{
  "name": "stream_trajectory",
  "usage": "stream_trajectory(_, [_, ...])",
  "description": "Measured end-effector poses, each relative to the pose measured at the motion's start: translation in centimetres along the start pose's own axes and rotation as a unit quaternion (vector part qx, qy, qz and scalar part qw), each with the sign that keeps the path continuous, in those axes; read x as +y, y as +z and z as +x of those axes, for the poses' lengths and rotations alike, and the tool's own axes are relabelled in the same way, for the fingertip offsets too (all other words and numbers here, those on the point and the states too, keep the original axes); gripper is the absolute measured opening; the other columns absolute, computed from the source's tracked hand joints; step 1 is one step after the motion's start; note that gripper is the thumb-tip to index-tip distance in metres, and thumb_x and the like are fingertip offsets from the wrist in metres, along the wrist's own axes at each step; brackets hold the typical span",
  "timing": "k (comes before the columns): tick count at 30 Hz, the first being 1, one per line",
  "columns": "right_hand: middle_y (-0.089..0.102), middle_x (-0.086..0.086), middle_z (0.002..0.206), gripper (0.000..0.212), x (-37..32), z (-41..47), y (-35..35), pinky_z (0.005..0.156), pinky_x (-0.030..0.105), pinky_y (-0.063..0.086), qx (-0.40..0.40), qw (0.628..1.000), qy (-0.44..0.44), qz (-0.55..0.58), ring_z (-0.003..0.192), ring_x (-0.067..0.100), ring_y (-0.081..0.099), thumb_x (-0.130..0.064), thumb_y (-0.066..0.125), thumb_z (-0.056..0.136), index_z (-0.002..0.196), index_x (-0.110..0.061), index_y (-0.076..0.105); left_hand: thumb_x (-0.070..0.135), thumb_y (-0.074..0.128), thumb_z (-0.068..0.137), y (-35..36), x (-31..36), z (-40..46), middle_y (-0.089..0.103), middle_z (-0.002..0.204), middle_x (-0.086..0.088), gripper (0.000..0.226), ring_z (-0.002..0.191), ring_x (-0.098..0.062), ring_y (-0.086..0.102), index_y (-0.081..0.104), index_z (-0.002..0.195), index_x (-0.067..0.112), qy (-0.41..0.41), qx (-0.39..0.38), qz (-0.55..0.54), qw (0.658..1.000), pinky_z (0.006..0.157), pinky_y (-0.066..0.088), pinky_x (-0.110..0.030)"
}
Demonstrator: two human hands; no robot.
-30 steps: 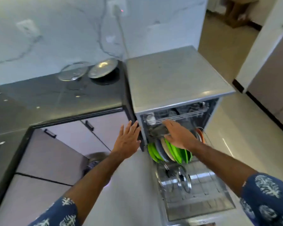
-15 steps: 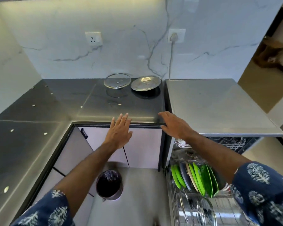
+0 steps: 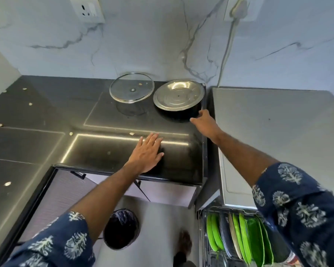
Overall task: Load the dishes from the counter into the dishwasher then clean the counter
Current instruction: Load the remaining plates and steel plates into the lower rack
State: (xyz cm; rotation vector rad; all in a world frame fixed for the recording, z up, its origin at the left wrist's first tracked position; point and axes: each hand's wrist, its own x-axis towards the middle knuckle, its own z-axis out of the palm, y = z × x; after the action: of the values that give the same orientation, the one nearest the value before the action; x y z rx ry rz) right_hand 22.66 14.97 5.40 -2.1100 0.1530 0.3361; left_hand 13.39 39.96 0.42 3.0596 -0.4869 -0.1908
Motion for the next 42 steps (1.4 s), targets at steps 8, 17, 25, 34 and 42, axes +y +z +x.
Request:
stream_trajectory(8, [0.064, 0.02, 0.113, 0.048, -0.8, 11.4, 2.4, 0.066, 0.034, 0.059, -0.005, 0.957, 0.148, 0.249, 0.086, 0.029, 0.071, -0.034, 0.063, 0.093, 0.129, -0.007, 0.046, 0.05, 0.017, 0.103, 5.3, -1.7, 1.3, 0.0, 0.167, -0.007, 0.067, 0.154, -0.021, -0.007, 0.01, 0.159, 0.013, 0.045, 0.013, 0.03, 0.998, 0.124, 0.009, -0.051])
stream_trajectory(17, [0.073, 0.015, 0.101, 0.041, -1.5, 14.0, 4.0, 0.073, 0.05, 0.061, 0.058, 0.867, 0.191, 0.457, 0.092, 0.031, 0.072, 0.01, 0.052, 0.086, 0.119, -0.011, 0.062, 0.051, 0.028, 0.103, 5.5, -2.4, 1.6, -0.004, 0.167, 0.0, 0.068, 0.153, -0.014, -0.01, 0.007, 0.16, 0.019, 0.058, 0.032, -0.025, 0.997, 0.124, 0.005, -0.048])
stream_trajectory(25, [0.073, 0.01, 0.099, 0.037, -0.2, 2.5, 2.1, 0.076, 0.044, 0.061, 0.098, 0.827, 0.151, 0.532, 0.093, 0.023, 0.072, 0.007, 0.055, 0.082, 0.11, -0.016, 0.064, 0.051, 0.028, 0.102, 5.5, -2.8, 1.6, 0.006, 0.167, -0.004, 0.067, 0.154, -0.018, -0.002, 0.014, 0.158, 0.018, 0.072, 0.037, -0.056, 0.995, 0.123, 0.009, -0.052])
stream_trajectory(34, [0.057, 0.001, 0.061, 0.021, 5.3, -20.9, -1.5, 0.047, 0.021, 0.05, 0.192, 0.809, 0.146, 0.536, 0.053, 0.011, 0.058, 0.01, 0.053, 0.078, 0.077, -0.011, 0.059, 0.034, 0.031, 0.1, 5.5, -0.5, -0.3, 0.032, 0.159, -0.007, 0.054, 0.15, -0.023, 0.025, 0.036, 0.15, 0.015, 0.307, 0.047, -0.029, 0.95, 0.121, 0.02, -0.051])
stream_trajectory(42, [0.049, 0.001, 0.047, 0.035, 15.4, -39.2, -4.7, 0.038, 0.017, 0.04, 0.318, 0.79, 0.215, 0.479, 0.039, 0.009, 0.048, 0.013, 0.048, 0.08, 0.054, -0.008, 0.055, 0.027, 0.039, 0.096, 6.2, 14.6, -6.1, 0.046, 0.144, -0.009, 0.046, 0.138, -0.027, 0.04, 0.05, 0.137, 0.01, 0.488, 0.05, -0.102, 0.865, 0.12, 0.022, -0.05])
